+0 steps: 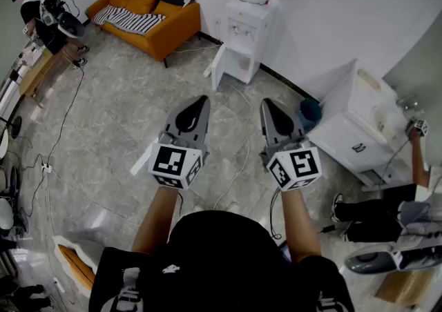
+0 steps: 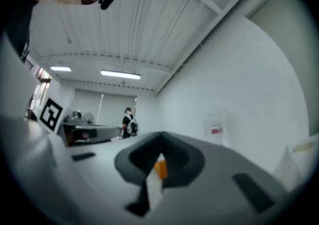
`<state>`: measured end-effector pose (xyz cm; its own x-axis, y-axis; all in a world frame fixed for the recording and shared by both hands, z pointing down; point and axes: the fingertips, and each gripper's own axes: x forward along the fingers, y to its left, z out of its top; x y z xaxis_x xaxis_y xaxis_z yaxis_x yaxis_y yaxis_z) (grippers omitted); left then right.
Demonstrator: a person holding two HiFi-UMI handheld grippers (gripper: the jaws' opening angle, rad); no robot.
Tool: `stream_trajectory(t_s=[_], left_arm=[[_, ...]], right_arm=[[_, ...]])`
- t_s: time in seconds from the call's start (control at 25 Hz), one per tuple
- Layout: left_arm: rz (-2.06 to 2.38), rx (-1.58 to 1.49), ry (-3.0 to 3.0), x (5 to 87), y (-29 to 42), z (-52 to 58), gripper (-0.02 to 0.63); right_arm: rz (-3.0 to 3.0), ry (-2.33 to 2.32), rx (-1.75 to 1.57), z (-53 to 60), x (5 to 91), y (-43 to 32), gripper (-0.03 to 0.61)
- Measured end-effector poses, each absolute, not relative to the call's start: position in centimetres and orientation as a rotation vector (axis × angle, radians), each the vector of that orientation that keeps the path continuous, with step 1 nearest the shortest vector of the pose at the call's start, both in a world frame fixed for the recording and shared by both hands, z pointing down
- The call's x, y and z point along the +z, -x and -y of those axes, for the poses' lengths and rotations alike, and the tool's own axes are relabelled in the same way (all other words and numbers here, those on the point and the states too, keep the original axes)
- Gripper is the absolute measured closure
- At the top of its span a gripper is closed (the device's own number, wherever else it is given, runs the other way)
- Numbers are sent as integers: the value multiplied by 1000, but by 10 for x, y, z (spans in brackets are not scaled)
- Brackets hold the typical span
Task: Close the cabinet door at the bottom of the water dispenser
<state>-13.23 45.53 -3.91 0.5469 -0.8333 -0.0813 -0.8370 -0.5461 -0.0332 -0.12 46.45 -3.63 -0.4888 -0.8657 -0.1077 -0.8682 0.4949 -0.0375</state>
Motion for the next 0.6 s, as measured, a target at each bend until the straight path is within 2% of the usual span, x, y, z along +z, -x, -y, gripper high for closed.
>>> stream_trajectory(t_s=[0.6], left_arm=[[-1536,68,2665,-20,90,-458,606]], right_arm=[[-2674,1442,55,-469,-17,-43,543]])
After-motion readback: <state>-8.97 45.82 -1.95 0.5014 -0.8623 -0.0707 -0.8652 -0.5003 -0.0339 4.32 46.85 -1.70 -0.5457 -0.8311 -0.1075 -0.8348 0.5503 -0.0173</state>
